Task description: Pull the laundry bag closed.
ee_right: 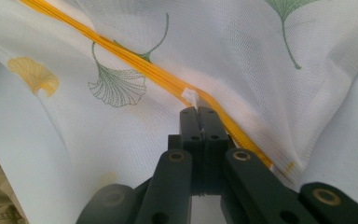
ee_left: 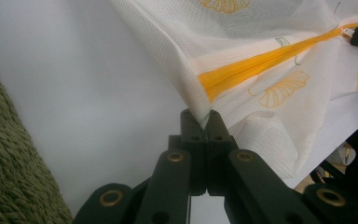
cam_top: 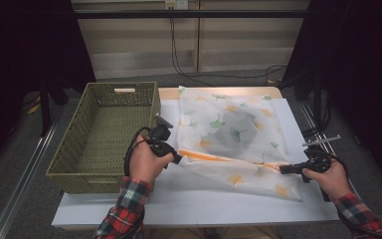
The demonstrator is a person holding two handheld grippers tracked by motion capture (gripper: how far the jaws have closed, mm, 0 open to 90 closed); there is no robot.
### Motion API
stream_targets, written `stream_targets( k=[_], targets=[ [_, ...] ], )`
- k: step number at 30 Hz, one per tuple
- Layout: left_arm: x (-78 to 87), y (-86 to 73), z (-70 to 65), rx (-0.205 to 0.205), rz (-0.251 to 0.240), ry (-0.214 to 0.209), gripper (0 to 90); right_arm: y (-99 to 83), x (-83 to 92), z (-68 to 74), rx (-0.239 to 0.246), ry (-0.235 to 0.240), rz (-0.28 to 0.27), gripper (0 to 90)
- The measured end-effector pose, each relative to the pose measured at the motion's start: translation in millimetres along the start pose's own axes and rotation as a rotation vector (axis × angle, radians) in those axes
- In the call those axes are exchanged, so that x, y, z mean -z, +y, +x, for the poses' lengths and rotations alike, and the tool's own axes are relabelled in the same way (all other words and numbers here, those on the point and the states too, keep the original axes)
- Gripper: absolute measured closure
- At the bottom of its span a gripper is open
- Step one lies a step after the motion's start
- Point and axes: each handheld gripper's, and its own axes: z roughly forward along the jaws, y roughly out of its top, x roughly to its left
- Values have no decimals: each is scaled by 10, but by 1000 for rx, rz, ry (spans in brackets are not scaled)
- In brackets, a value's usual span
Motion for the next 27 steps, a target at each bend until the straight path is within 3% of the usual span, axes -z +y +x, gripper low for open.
stream_targets(
  k=[27],
  targets=[
    [-6, 0, -5, 4, 7, 1, 896, -15, 52, -39, -11, -2, -15, 900]
  ],
)
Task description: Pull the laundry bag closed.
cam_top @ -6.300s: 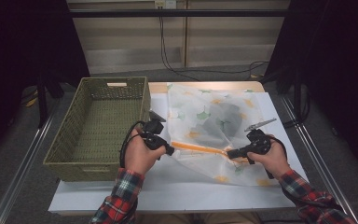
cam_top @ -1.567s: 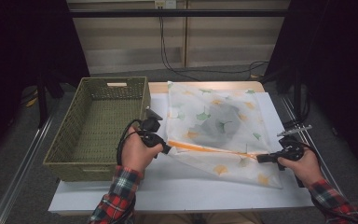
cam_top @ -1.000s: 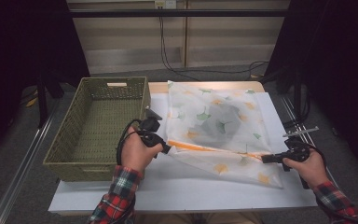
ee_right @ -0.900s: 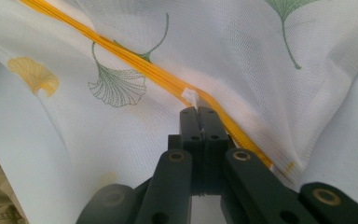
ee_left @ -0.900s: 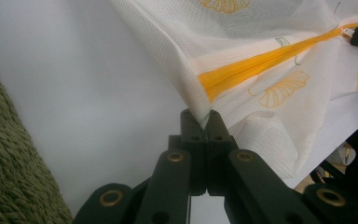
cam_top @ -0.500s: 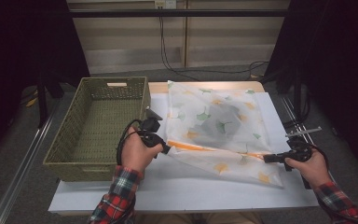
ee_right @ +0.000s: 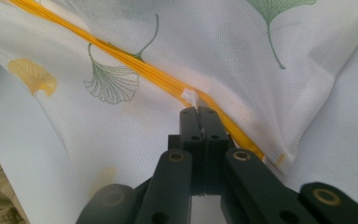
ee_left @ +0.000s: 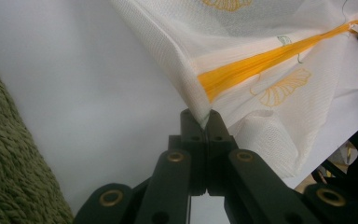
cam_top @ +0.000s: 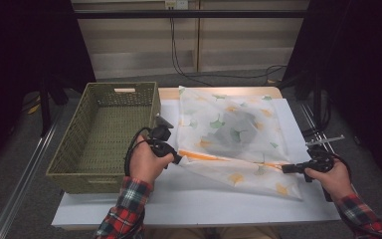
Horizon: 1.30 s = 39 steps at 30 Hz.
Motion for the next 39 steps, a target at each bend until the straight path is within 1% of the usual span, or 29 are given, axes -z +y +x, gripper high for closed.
stream_targets(
  k=[2, 4, 5, 7, 12, 13, 16, 20, 21, 24, 28, 29, 30, 37, 39],
  targets=[
    [5, 0, 5, 0, -4, 11, 896, 0, 2, 4, -7, -6, 1, 900],
    [11, 0, 14, -6, 3, 0, 896, -3, 17, -9, -6, -6, -4, 900],
    [12, 0, 13, -6, 4, 3, 896, -5, 25, -10, -10, -1, -7, 900],
    [12, 1, 14, -5, 4, 3, 896, -11, 36, -17, -5, -8, -8, 900],
    [12, 0, 9, -2, 1, 7, 896, -31, 68, -34, -19, -7, -19, 900],
    [11, 0, 7, 1, -1, 6, 896, -34, 75, -41, -12, -9, -18, 900],
    [6, 0, 10, -2, 5, 9, 896, -44, 88, -51, -18, -5, -21, 900],
    [2, -1, 1, 6, 2, 4, 896, -51, 98, -53, -17, -4, -21, 900],
    [5, -1, 7, 0, 5, 9, 896, -51, 100, -52, -18, -6, -21, 900],
    [6, -1, 15, -2, 3, 8, 896, -54, 106, -53, -24, -13, -26, 900],
    [11, -1, 13, -4, 8, 8, 896, -63, 119, -60, -24, -8, -28, 900],
    [6, -4, 11, -3, 8, 10, 896, -65, 125, -57, -26, -14, -23, 900],
    [2, -4, 15, -1, 10, 5, 896, -69, 130, -65, -23, -13, -24, 900],
    [0, -5, 7, 5, 7, 6, 896, -87, 161, -85, -34, -10, -35, 900],
    [10, -2, 18, -3, 14, 2, 896, -88, 162, -86, -37, -9, -35, 900]
  ],
)
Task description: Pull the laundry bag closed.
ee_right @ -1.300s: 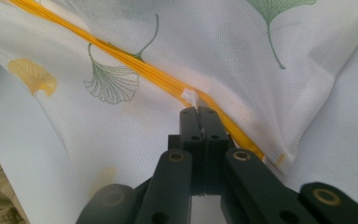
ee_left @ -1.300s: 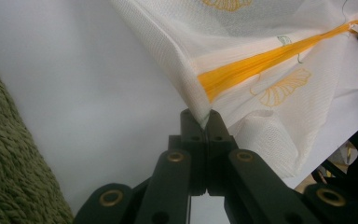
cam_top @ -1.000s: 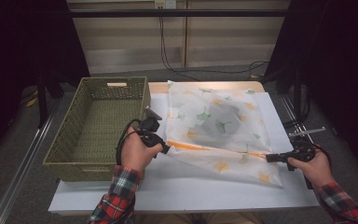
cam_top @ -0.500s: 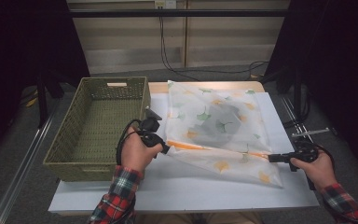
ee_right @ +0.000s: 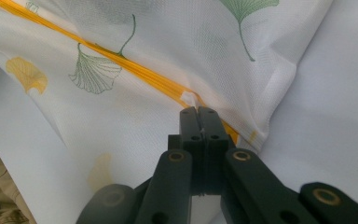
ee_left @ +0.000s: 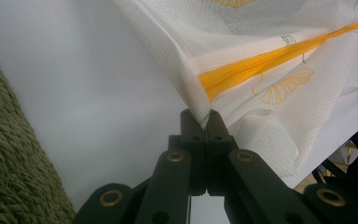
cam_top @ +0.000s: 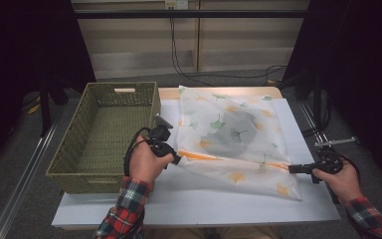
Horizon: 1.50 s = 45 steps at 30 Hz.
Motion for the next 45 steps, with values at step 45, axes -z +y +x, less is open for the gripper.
stream_targets(
  k=[45],
  targets=[
    [105, -22, 45, 26, -11, 30, 896, -143, 220, -242, -58, -135, 10, 900]
  ],
)
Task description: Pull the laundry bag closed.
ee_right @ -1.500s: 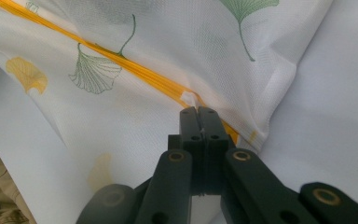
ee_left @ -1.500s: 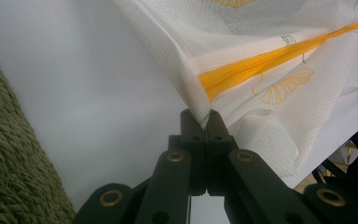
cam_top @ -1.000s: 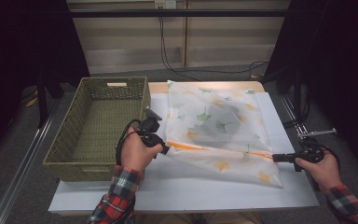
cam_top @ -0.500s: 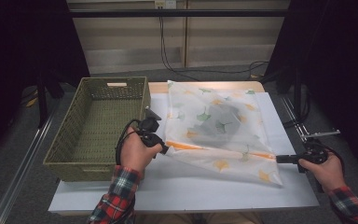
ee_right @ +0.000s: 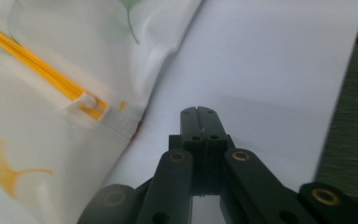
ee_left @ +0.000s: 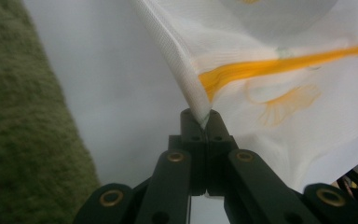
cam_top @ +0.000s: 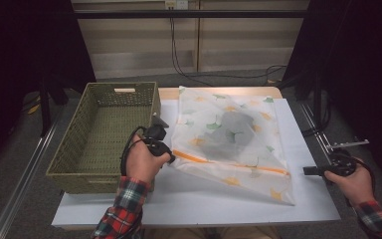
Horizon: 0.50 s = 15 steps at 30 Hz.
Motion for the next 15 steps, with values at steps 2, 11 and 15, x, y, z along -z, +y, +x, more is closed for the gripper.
stream_targets(
  k=[2, 11, 15],
  targets=[
    [44, 6, -83, -20, 7, 2, 895, -36, 36, -39, -11, 39, -38, 900],
    [-15, 30, -134, -57, 16, -19, 821, 85, -37, 222, 64, 99, -65, 900],
    [19, 39, -120, -52, 8, -39, 696, 112, -39, 243, 102, 75, -99, 764]
  ],
)
